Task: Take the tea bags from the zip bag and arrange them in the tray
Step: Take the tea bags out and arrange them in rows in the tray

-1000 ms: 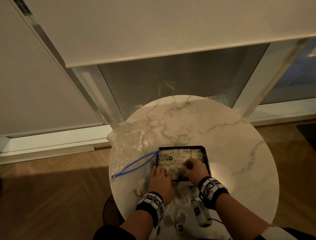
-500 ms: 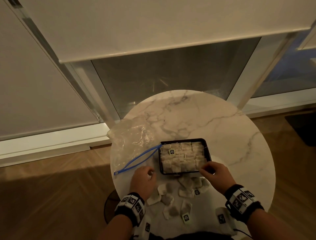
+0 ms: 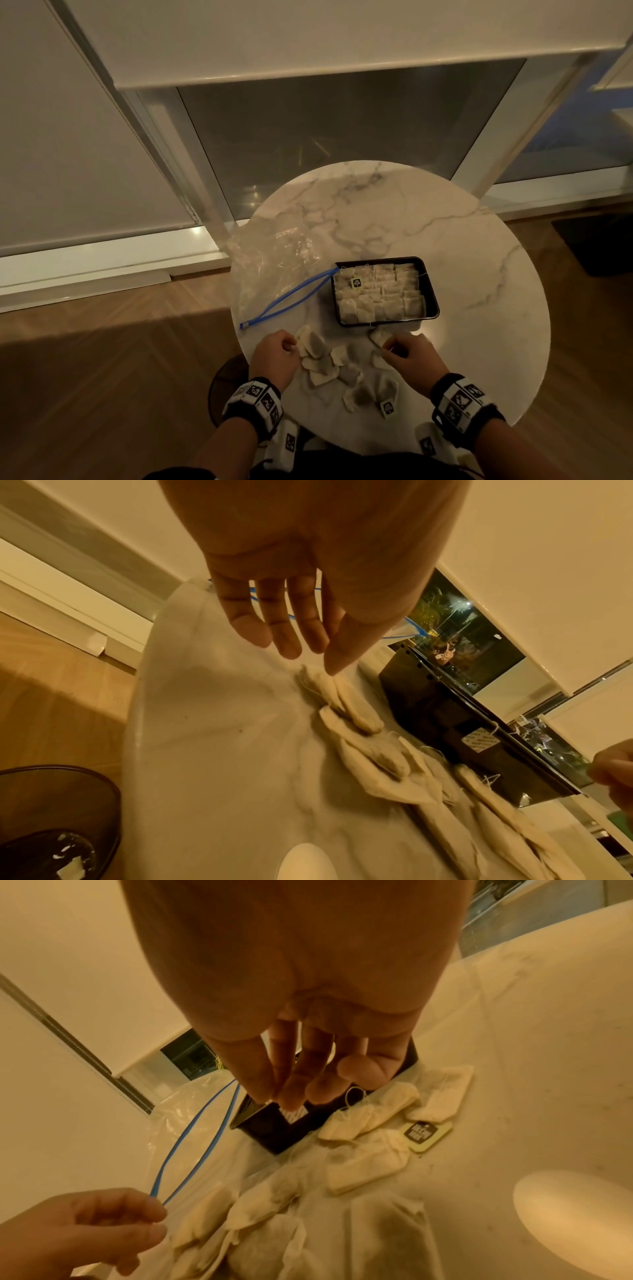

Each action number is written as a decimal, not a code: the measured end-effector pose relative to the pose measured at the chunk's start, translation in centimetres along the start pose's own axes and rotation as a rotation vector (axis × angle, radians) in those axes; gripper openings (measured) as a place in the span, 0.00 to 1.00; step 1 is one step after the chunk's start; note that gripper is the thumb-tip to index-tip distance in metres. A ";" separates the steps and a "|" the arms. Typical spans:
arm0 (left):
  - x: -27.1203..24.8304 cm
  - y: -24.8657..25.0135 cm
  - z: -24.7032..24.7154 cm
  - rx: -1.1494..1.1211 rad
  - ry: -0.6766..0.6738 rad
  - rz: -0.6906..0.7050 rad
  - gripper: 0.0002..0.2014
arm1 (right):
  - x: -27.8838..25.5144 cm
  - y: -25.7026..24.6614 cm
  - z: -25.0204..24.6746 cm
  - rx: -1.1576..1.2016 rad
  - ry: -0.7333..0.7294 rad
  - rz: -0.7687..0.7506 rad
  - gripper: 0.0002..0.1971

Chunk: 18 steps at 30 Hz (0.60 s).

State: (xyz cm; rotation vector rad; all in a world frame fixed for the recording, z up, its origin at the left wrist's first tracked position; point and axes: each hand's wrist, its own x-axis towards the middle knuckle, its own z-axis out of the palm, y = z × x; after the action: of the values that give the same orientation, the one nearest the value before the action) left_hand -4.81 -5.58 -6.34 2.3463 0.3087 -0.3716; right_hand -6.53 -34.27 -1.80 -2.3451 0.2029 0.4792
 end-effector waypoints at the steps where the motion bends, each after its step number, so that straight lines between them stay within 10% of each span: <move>1: 0.1 -0.3 -0.1 -0.006 -0.009 0.000 0.03 | -0.1 -0.5 0.3 -0.014 -0.007 -0.004 0.05; 8: 1.7 -0.3 0.3 0.065 -0.093 -0.023 0.22 | -0.1 -1.8 1.8 0.002 -0.038 -0.001 0.04; 18: 2.6 0.7 0.8 0.189 -0.146 0.037 0.11 | -0.6 -2.9 2.2 0.007 -0.012 0.018 0.04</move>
State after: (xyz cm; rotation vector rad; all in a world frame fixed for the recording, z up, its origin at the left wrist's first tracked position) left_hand -2.32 -6.37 -7.39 2.4883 0.1668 -0.5725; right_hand -6.85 -30.65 -1.24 -2.3344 0.2199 0.5010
